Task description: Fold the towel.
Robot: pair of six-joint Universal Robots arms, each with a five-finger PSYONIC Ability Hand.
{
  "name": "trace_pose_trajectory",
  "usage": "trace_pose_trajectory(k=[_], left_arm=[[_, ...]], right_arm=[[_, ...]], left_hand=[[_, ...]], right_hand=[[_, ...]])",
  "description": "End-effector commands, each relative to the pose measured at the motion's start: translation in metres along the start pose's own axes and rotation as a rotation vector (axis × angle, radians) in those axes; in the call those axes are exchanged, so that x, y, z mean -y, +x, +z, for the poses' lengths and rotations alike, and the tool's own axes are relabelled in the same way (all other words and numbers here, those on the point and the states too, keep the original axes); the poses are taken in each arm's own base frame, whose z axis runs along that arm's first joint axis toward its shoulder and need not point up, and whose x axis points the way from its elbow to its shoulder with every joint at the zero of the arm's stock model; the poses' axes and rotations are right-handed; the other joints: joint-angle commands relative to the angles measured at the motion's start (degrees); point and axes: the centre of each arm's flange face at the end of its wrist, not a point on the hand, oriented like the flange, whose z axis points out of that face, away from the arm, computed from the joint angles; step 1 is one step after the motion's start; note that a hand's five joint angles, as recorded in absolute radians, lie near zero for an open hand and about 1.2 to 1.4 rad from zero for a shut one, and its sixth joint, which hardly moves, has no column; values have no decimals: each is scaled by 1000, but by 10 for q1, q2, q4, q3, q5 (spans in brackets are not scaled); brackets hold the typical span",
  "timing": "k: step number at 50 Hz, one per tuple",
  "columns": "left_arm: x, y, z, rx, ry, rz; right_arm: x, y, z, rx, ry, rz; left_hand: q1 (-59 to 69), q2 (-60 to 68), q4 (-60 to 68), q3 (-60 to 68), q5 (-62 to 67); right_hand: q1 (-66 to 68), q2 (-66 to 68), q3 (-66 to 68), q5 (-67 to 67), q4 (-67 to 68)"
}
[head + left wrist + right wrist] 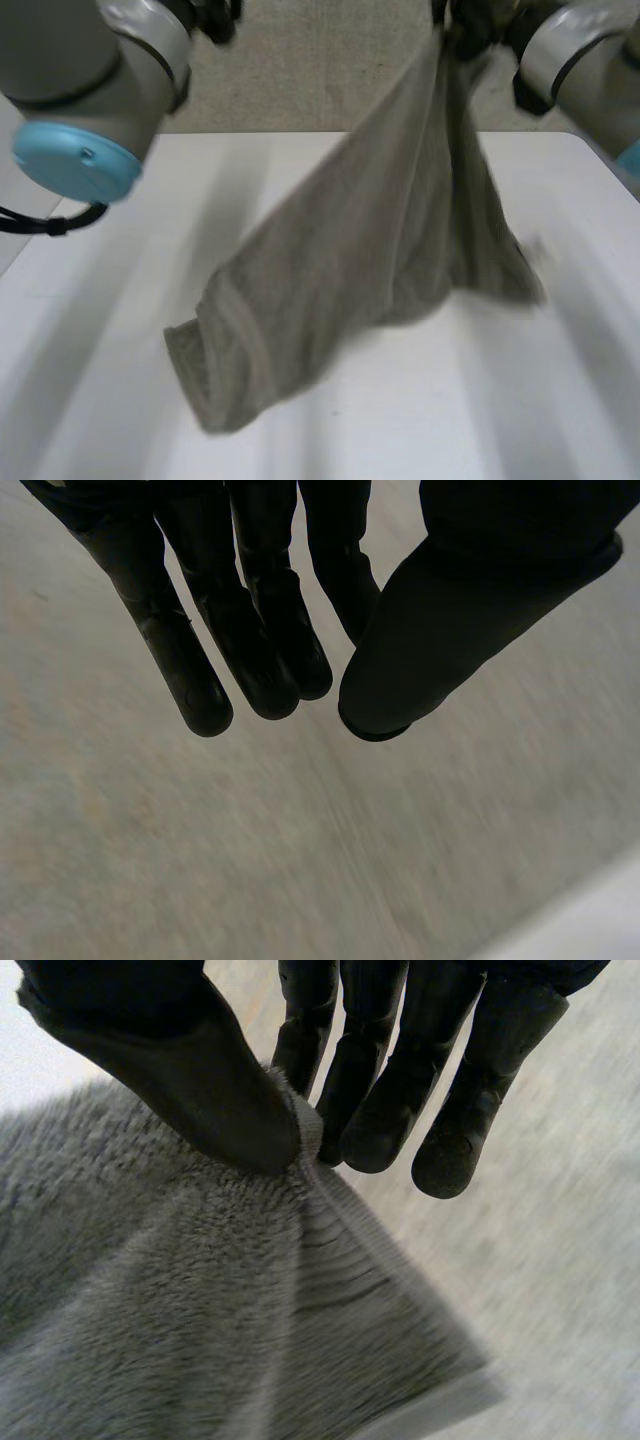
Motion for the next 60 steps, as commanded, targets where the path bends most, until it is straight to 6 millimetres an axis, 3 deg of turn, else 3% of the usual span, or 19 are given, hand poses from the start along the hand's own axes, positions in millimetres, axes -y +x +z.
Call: trace_pose_trajectory(k=[1,3,6,8,9,10,14,24,34,36,40,44,50,52,53,54,55,57,60], left_arm=[[-41,-22,-14,39,-150,-151],[-88,-16,-39,-2,-342,-148],[-111,-12,-55,-29,-443,-152],[-144,-4,-86,-83,-593,-165],[-145,-4,-87,-84,-594,-165],[-154,-1,-96,-104,-630,-176],[-166,6,-106,-142,-647,-203],[-173,22,-114,-169,-633,-305],[-184,38,-131,-239,-693,-340],[-189,39,-132,-238,-707,-338],[-201,39,-134,-234,-734,-334],[-200,40,-128,-244,-710,-315],[-145,35,-60,-263,-365,-197],[-81,27,-15,-250,-95,-154],[-81,27,-15,-250,-94,-154],[-45,25,-1,-245,34,-150],[-44,25,0,-245,35,-150],[22,21,13,-231,265,-143],[56,15,14,-203,370,-146]], right_arm=[[-27,-21,-21,77,-128,-48],[-58,-46,-44,159,-287,-119],[-85,-61,-73,226,-435,-184],[-83,-64,-82,231,-448,-196],[-83,-64,-83,231,-448,-196],[-72,-65,-90,227,-425,-202],[-35,-64,-109,208,-336,-227],[-6,-62,-136,180,-287,-258],[15,-65,-163,165,-235,-276],[17,-61,-165,149,-230,-281],[15,-55,-164,130,-240,-282],[6,-41,-154,96,-258,-324],[-11,-29,-115,76,-228,-428],[7,-11,-71,-40,-58,-481],[8,-11,-71,-41,-57,-481],[27,-3,-52,-129,73,-497],[49,5,-37,-221,215,-503],[70,9,-29,-289,351,-500],[90,15,-24,-361,534,-494]], left_hand=[[118,104,103,104,113],[118,104,103,104,113],[118,104,103,104,113],[-148,-162,-162,-161,-152],[-150,-163,-164,-163,-154],[-289,-303,-304,-303,-294],[-353,-367,-367,-366,-357],[-437,-451,-451,-450,-442],[-393,-407,-408,-407,-398],[-321,-335,-335,-334,-326],[91,77,77,78,87],[118,104,103,104,113],[118,104,103,104,113],[118,104,103,104,113],[118,104,103,104,113],[118,104,103,104,113],[118,104,103,104,113],[118,104,103,104,113],[118,104,103,104,113]], right_hand=[[39,43,35,40,33],[39,43,35,40,33],[39,43,35,40,33],[39,43,35,40,33],[39,43,35,40,33],[39,43,35,40,33],[39,43,35,40,33],[39,43,35,40,33],[39,43,35,40,33],[39,43,35,40,33],[39,43,35,40,33],[39,43,35,40,33],[39,43,35,40,33],[39,43,35,40,33],[39,43,35,40,33],[39,43,35,40,33],[39,43,35,40,33],[39,43,35,40,33],[39,43,35,40,33]])
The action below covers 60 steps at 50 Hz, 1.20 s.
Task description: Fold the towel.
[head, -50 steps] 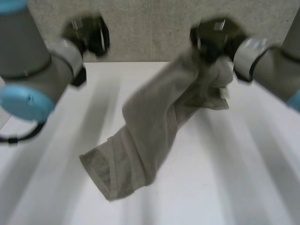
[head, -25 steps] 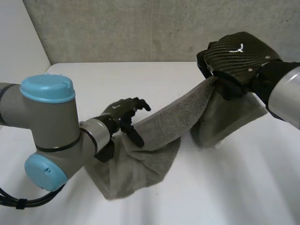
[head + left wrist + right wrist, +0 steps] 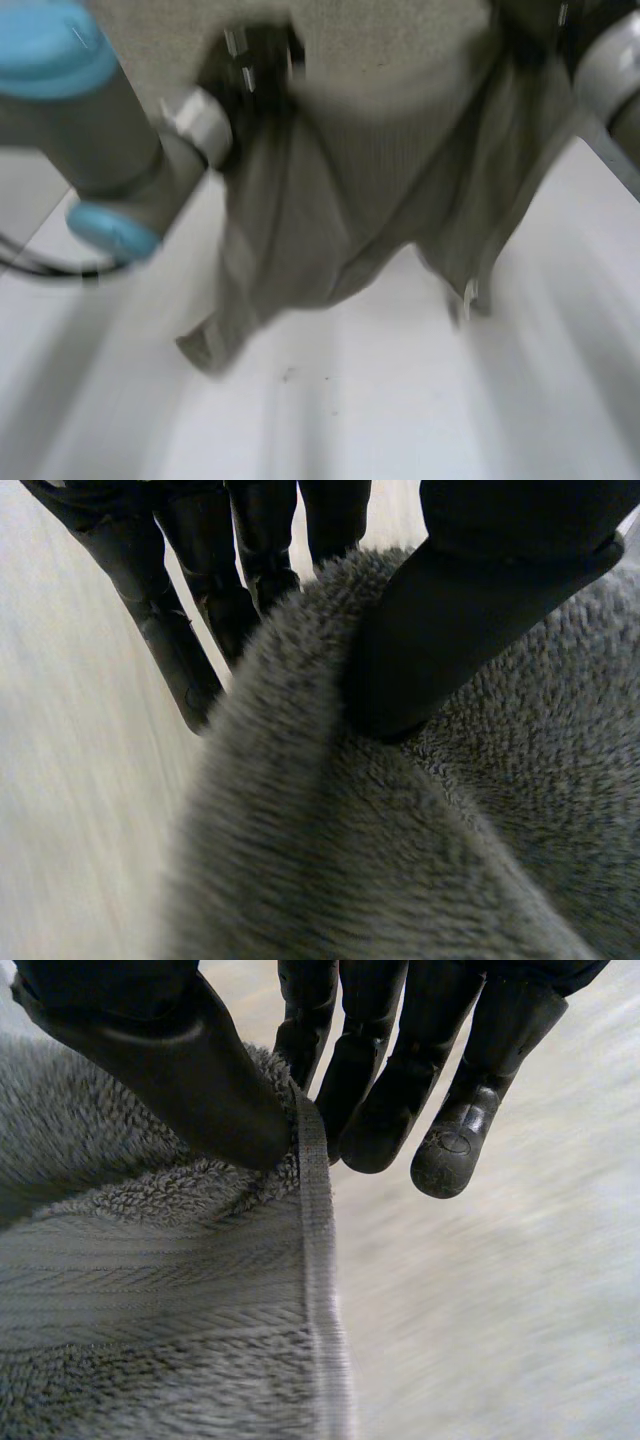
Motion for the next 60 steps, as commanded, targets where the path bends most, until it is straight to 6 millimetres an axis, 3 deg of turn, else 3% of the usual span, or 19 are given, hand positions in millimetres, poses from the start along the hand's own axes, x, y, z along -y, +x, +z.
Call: trace_pose_trajectory(k=[1,3,6,8,9,10,11,12,13,14,16,17,19,24,33,36,38,42,60], left_arm=[[126,2,17,12,418,63],[128,0,15,27,416,60],[106,-8,10,77,316,42],[55,-29,-2,163,113,25],[55,-29,-3,164,112,25],[29,-39,-12,195,13,22],[28,-39,-12,195,12,22],[4,-45,-23,215,-73,12],[-21,-48,-35,226,-157,7],[-21,-48,-35,226,-157,7],[-67,-47,-61,239,-306,-10],[-67,-47,-61,239,-306,-11],[-88,-46,-74,243,-375,-19],[-145,-34,-121,238,-596,-40],[-138,-24,-137,219,-641,-25],[-124,-22,-138,215,-608,-19],[-117,-21,-142,215,-596,-10],[-115,-19,-147,203,-601,19],[-145,-26,-167,121,-671,196]], right_arm=[[51,47,44,-368,419,4],[45,37,43,-342,423,24],[35,28,41,-298,381,34],[9,1,35,-166,264,59],[9,1,35,-166,263,59],[-7,-16,30,-82,190,69],[-24,-35,22,12,103,94],[-24,-35,22,13,102,94],[-42,-55,13,102,11,117],[-61,-74,3,183,-93,143],[-81,-92,-9,257,-206,167],[-81,-92,-10,258,-207,167],[-114,-124,-38,396,-424,204],[-140,-147,-76,516,-645,234],[-123,-134,-93,453,-556,233],[-120,-134,-97,450,-547,231],[-119,-135,-108,459,-557,236],[-116,-136,-121,470,-566,239],[-128,-122,-135,388,-556,240]], left_hand=[[118,103,103,104,114],[118,103,103,104,114],[118,103,103,104,114],[118,103,103,104,114],[118,103,103,104,114],[118,103,103,104,114],[118,103,103,104,114],[118,103,103,104,114],[118,103,103,104,114],[118,103,103,104,114],[118,103,103,104,114],[118,103,103,104,114],[118,103,103,104,114],[118,103,103,104,114],[65,49,49,50,61],[-16,-31,-31,-31,-20],[-183,-199,-199,-198,-187],[-241,-257,-257,-256,-245],[-297,-312,-312,-312,-301]], right_hand=[[39,43,35,37,31],[39,43,35,37,31],[39,43,35,37,31],[39,43,35,37,31],[39,43,35,37,31],[39,43,35,37,31],[39,43,35,37,31],[39,43,35,37,31],[39,43,35,37,31],[39,43,35,37,31],[39,43,35,37,31],[39,43,35,37,31],[39,43,35,37,31],[39,43,35,37,31],[39,43,35,37,31],[39,43,35,37,31],[39,43,35,37,31],[39,43,35,37,31],[39,43,35,37,31]])
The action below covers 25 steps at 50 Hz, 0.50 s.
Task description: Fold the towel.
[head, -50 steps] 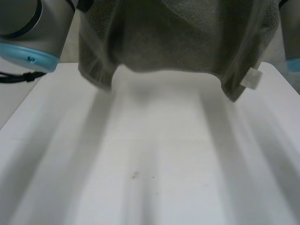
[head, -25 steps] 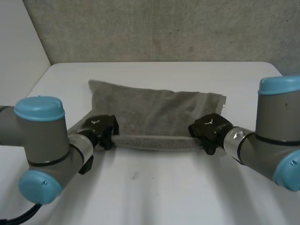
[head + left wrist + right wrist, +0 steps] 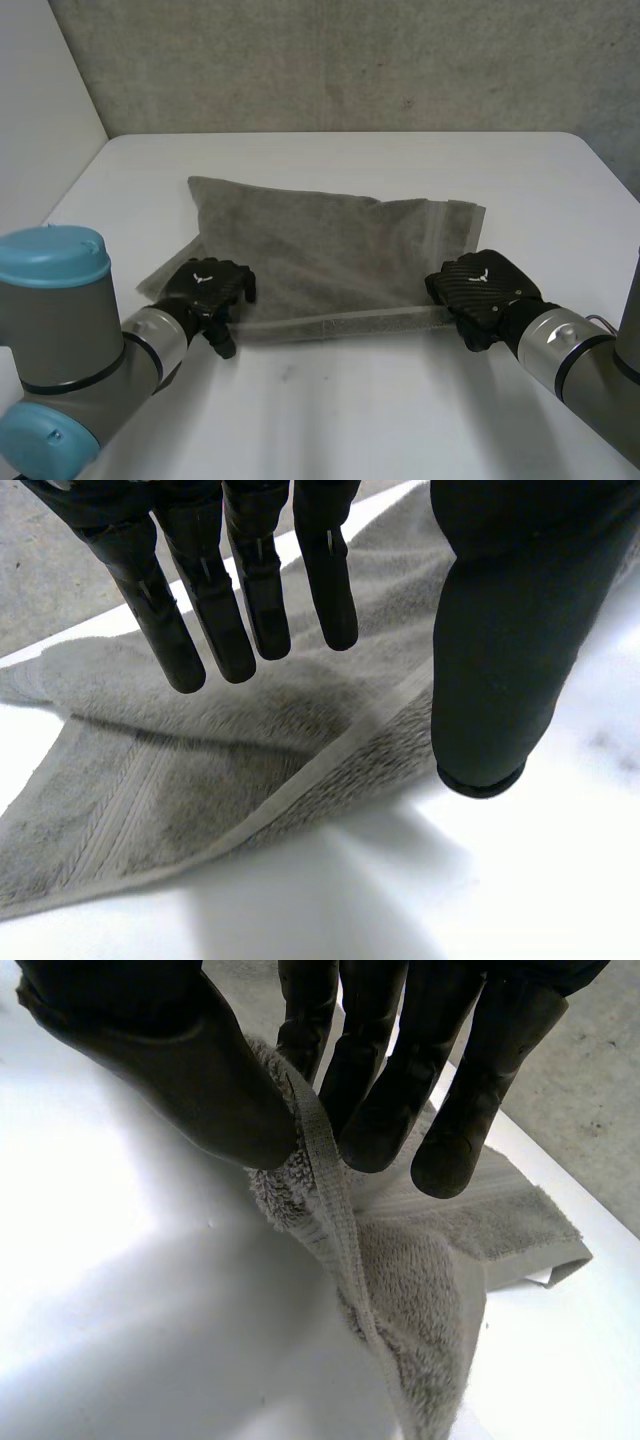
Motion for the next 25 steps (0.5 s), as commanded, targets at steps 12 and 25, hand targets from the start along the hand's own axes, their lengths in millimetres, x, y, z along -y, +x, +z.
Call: trace_pose_trajectory(k=[12,25], left_arm=[[-15,-19,11,55,-16,-10],[-15,-54,22,146,-6,-46]], right_arm=[[-13,31,5,-104,-16,99],[-19,55,7,-169,-21,124]], left_hand=[[54,56,55,55,57],[59,61,60,60,62]], right_hand=[[38,43,32,37,31],[38,43,32,37,31]])
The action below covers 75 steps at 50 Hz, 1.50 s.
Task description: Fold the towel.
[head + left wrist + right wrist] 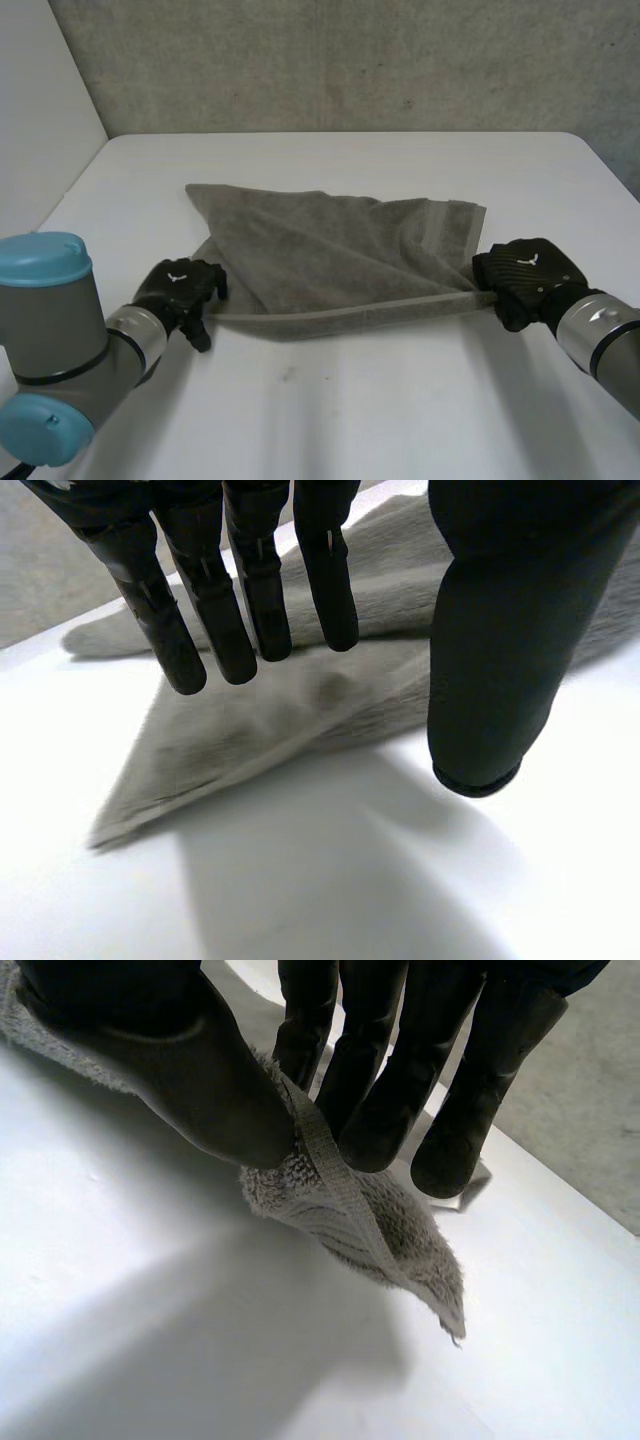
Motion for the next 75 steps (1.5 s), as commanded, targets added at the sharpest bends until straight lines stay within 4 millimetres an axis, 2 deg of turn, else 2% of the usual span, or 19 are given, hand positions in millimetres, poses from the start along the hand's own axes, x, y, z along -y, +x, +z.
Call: trace_pose_trajectory(k=[1,35,49,56,58,61,67,72,75], left_arm=[[0,-19,7,49,0,-21],[-7,-21,44,14,-6,19],[5,-26,56,27,39,16],[4,-26,60,27,39,8],[4,-26,58,27,36,-9],[5,-25,53,24,32,-34],[8,-23,44,14,37,-49],[5,-20,38,-1,25,-46],[3,-20,37,-1,19,-47]], right_arm=[[-1,11,3,-23,2,8],[-4,17,7,-43,3,9],[-5,17,8,-42,2,9],[-5,17,8,-41,0,8],[-5,17,8,-41,-1,9],[-5,17,9,-43,4,5],[-8,16,10,-39,-5,5],[-8,16,11,-37,-7,6],[-8,16,11,-39,-5,5]], left_hand=[[53,52,53,53,52],[97,96,97,96,96],[118,118,119,118,118],[236,235,236,236,235],[295,294,295,295,294],[319,318,319,318,318],[261,261,262,261,261],[113,113,114,113,113],[113,113,114,113,113]], right_hand=[[38,43,32,37,31],[38,43,32,37,31],[38,43,32,37,31],[38,43,32,37,31],[38,43,32,37,31],[38,43,32,37,31],[38,43,32,37,31],[38,43,32,37,31],[38,43,32,37,31]])
